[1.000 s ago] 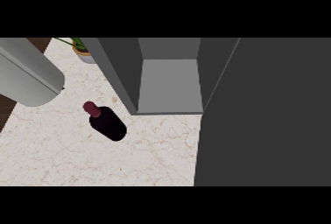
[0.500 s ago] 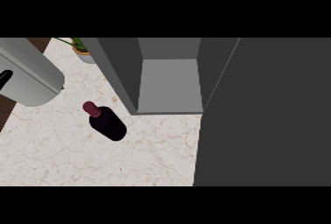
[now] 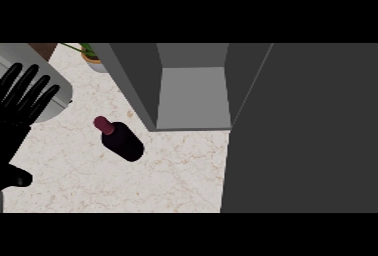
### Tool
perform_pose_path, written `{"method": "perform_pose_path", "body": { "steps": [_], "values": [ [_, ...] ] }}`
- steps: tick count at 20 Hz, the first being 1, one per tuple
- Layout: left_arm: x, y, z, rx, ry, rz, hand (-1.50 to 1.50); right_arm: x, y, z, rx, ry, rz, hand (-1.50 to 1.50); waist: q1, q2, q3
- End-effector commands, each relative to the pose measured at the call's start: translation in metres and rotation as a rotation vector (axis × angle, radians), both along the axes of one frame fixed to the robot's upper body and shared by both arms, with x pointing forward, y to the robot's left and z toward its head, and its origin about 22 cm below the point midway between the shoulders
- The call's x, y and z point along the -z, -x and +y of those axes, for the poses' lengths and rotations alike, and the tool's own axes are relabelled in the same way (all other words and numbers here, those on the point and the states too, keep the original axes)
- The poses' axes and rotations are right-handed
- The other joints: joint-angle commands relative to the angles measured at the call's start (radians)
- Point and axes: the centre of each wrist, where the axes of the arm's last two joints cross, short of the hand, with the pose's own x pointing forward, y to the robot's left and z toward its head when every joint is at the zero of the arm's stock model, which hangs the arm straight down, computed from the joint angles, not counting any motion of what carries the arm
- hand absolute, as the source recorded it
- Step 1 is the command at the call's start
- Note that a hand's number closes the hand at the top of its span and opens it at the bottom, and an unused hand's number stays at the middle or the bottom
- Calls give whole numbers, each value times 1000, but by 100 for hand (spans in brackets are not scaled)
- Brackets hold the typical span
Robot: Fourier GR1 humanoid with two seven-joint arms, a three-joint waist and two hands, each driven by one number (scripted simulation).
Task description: Pick up the wine, place it into the cabinet and close the cabinet
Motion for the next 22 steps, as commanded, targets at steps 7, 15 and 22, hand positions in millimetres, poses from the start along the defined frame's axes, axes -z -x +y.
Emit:
{"method": "perform_pose_path", "body": {
  "steps": [7,15,22],
  "values": [
    [81,-21,4,-108,-64,17,-150,-12,19,-10,-38,-58,-46,-150,4,1,0],
    [127,-47,16,-148,-124,74,-150,-7,26,-17,-48,-55,-63,-150,-6,2,0],
    [164,-54,8,-90,-117,138,-150,-4,20,-12,-49,-59,-33,-150,2,2,0]
  ]
}}
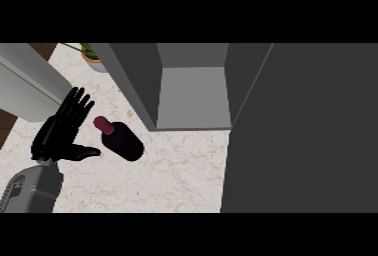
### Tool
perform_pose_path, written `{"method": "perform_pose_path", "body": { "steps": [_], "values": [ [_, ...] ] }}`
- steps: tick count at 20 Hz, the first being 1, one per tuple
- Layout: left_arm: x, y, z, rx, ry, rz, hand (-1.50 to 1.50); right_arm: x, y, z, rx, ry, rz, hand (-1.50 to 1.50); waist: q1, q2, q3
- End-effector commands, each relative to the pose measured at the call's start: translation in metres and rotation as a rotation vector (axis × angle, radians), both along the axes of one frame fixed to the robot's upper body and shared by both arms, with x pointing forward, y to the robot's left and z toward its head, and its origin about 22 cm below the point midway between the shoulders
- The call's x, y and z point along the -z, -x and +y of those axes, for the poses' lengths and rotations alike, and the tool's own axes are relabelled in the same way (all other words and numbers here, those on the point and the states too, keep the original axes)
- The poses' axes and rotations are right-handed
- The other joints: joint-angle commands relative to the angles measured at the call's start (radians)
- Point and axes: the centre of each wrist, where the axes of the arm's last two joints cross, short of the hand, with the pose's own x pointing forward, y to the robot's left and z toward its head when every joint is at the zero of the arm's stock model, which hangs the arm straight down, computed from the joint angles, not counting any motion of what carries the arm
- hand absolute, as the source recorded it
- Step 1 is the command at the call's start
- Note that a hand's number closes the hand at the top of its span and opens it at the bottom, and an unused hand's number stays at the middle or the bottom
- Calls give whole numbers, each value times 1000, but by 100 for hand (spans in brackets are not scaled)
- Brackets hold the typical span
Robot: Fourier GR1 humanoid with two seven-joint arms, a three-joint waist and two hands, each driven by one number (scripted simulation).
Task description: Pick up the wine, place it into the cabinet and close the cabinet
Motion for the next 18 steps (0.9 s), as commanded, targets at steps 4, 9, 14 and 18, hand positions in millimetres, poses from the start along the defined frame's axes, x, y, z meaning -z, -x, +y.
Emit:
{"method": "perform_pose_path", "body": {
  "steps": [4,9,14,18],
  "values": [
    [38,-4,-2,64,58,55,-150,-19,32,-12,-58,-70,-19,-150,-10,-1,0],
    [71,6,-18,116,85,64,-150,-14,20,-4,-52,-70,-19,-150,1,0,0],
    [94,24,-1,149,175,111,-150,-24,22,-2,-62,-62,-42,-150,-2,3,-2],
    [93,4,-16,161,166,114,-150,-11,20,-2,-53,-54,-30,-150,-5,2,-1]
  ]
}}
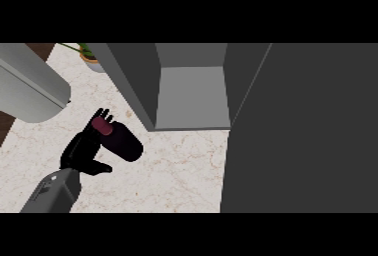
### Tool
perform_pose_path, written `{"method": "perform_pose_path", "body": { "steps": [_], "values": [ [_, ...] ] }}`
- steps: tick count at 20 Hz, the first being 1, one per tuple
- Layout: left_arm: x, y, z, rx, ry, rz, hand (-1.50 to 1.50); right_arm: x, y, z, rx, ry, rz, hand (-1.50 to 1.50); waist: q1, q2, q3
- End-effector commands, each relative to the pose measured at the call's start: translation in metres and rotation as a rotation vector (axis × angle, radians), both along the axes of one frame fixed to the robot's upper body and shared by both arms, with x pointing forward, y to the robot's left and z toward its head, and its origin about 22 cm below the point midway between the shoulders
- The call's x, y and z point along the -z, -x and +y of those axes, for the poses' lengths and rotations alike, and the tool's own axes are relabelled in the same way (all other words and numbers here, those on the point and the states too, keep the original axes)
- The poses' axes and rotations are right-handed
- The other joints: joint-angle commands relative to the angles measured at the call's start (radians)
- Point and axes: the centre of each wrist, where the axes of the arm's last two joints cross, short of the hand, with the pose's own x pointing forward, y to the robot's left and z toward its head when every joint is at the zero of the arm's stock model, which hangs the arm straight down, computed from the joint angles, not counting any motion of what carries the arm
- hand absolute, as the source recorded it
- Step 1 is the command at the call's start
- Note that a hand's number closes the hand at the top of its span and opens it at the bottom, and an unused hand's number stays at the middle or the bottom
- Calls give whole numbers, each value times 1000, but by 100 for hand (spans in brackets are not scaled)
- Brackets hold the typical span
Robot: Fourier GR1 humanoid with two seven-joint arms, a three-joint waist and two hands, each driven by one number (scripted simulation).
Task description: Pick up the wine, place it into the cabinet and close the cabinet
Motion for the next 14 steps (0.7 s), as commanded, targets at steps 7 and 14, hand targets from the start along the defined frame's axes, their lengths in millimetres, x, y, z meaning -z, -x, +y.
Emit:
{"method": "perform_pose_path", "body": {
  "steps": [7,14],
  "values": [
    [11,-5,-6,-18,108,9,-150,-20,17,-9,-34,-67,-37,-150,-9,3,-1],
    [14,-12,-29,-35,126,-10,-150,-20,10,1,-23,-50,-23,-150,-9,6,-2]
  ]
}}
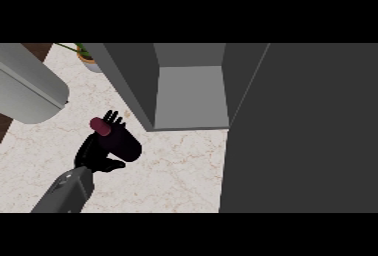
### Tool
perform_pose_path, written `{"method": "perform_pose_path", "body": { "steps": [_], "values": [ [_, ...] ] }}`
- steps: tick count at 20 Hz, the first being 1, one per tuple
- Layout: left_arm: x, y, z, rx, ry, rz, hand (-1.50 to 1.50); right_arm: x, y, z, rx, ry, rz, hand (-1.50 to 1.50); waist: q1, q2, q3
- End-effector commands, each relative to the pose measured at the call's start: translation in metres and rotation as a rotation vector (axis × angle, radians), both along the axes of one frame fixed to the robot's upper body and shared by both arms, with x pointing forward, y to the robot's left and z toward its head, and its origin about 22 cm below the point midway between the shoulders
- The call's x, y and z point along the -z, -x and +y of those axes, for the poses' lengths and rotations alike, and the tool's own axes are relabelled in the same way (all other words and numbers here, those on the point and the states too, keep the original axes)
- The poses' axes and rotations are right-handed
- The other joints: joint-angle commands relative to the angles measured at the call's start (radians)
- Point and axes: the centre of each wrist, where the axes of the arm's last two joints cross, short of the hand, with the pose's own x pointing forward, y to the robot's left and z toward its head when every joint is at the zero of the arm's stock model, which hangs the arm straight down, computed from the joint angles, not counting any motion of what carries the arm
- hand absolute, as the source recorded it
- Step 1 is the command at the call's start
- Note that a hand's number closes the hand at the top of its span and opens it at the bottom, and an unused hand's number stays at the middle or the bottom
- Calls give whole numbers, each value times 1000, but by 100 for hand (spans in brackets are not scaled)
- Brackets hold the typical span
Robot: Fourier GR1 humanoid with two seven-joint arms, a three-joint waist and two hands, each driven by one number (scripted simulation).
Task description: Pick up the wine, place it into the cabinet and close the cabinet
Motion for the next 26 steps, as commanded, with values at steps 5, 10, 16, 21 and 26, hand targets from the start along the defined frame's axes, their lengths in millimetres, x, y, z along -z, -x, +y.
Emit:
{"method": "perform_pose_path", "body": {
  "steps": [5,10,16,21,26],
  "values": [
    [5,1,-11,141,134,-46,150,-13,3,0,-31,-26,-28,-150,2,3,-1],
    [5,-8,-41,197,191,-42,150,-11,14,-7,-29,-21,-10,-150,1,-3,1],
    [17,16,-31,33,-14,-160,150,-20,14,-2,0,-6,-20,-150,22,-4,0],
    [18,41,7,-158,-219,-265,150,-9,16,-11,16,-27,-7,-150,31,-12,4],
    [13,37,-14,-189,-407,-346,150,-22,28,-15,15,-7,-6,-150,30,-15,5]
  ]
}}
